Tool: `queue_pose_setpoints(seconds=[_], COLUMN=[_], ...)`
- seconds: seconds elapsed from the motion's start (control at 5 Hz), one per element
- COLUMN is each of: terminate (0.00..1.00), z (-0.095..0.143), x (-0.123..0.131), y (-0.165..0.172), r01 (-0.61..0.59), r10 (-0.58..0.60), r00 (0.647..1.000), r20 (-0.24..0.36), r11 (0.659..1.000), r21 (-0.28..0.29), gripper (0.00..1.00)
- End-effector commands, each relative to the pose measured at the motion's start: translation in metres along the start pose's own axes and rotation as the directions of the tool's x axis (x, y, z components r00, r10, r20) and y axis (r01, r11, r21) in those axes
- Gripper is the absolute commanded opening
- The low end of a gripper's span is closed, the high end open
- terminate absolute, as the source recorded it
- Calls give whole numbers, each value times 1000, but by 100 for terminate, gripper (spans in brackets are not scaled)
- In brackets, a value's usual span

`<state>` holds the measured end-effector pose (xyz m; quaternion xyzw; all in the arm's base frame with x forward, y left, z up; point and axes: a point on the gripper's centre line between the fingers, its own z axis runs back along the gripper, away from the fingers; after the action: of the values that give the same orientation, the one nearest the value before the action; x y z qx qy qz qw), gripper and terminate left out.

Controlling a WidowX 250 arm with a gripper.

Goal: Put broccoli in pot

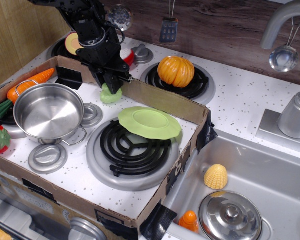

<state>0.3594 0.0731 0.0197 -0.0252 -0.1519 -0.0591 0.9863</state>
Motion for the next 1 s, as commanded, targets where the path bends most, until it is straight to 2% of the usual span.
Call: queue_pose_setpoints(seconds=[0.0, 0.2, 0.6, 0.8], terminate=[0, 0, 0, 0], z=[37, 59, 88, 101], x=[11, 14, 20, 8], y=[-10, -19, -19, -18], r01=[14, 8, 5, -21], r10=[-14, -8, -3, 26], r00=[1000, 1000, 1000, 999], r20=[5, -7, -19, -31], r11=[999, 996, 991, 986], r21=[50, 85, 132, 167], gripper=[0, 0, 0, 0])
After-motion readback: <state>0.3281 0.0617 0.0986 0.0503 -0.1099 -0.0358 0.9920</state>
